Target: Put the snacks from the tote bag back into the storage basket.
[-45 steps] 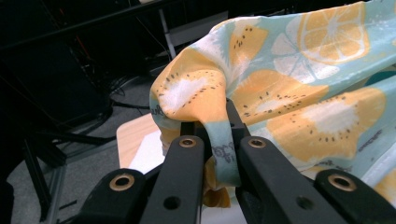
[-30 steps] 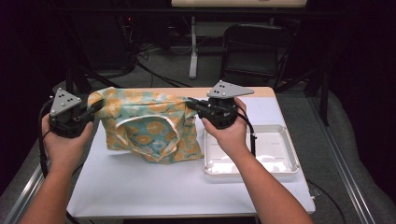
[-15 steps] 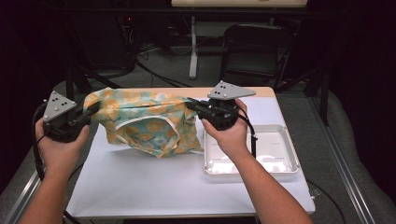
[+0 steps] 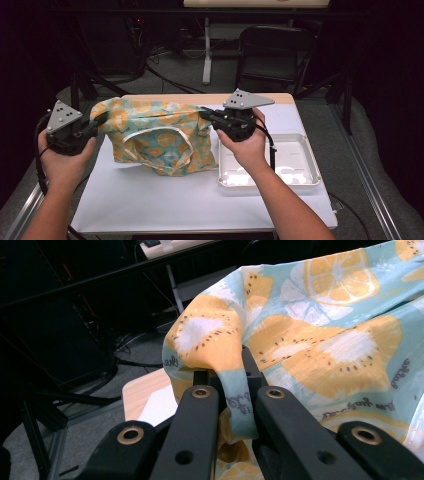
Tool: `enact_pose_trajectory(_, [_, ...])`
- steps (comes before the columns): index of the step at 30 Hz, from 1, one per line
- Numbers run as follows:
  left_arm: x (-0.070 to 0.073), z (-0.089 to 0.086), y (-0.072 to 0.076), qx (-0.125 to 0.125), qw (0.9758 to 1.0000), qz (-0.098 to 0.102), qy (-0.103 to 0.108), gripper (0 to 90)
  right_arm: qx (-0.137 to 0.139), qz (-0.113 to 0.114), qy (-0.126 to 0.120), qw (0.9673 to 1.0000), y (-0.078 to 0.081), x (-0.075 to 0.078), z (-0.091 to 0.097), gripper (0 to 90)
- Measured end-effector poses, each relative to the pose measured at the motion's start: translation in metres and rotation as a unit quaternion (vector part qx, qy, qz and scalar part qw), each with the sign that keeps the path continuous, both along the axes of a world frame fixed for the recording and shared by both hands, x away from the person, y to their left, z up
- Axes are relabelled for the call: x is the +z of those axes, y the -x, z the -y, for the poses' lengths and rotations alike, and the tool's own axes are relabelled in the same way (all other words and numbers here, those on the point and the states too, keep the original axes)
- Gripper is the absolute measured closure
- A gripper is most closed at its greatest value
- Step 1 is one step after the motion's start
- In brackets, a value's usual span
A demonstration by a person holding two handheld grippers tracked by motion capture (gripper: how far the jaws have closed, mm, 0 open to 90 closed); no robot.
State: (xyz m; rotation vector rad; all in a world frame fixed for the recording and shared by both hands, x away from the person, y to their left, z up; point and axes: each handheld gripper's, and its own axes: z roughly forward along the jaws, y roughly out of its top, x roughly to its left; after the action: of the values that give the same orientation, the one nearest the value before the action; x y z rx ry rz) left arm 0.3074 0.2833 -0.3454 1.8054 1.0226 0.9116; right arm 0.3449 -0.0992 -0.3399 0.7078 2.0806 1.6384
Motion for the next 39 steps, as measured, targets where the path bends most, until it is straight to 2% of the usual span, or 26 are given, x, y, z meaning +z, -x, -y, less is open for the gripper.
enact_pose_trajectory(6, [-0.004, -0.001, 0.004, -0.002, 1.0000, -0.001, 0.004, 89.7, 0.002, -0.002, 0.001, 1.0000, 0.000, -0.004, 0.000, 90.0])
enact_pose_trajectory(13, [-0.007, -0.001, 0.003, 0.003, 1.0000, -0.003, 0.001, 89.7, 0.005, -0.006, 0.001, 1.0000, -0.001, -0.006, -0.001, 90.0])
enact_pose_trajectory(22, [-0.009, 0.000, 0.000, 0.004, 0.9999, -0.006, 0.010, 89.3, 0.007, -0.010, -0.001, 0.9999, -0.002, -0.009, 0.000, 90.0])
enact_pose_trajectory(30, [-0.011, -0.001, -0.001, 0.003, 0.9999, -0.010, 0.012, 85.5, 0.013, -0.017, -0.004, 0.9998, -0.002, -0.011, 0.000, 89.9])
enact_pose_trajectory(39, [-0.012, 0.002, -0.001, 0.000, 0.9999, -0.007, 0.013, 82.4, 0.008, -0.017, 0.004, 0.9998, -0.001, -0.015, -0.001, 85.3])
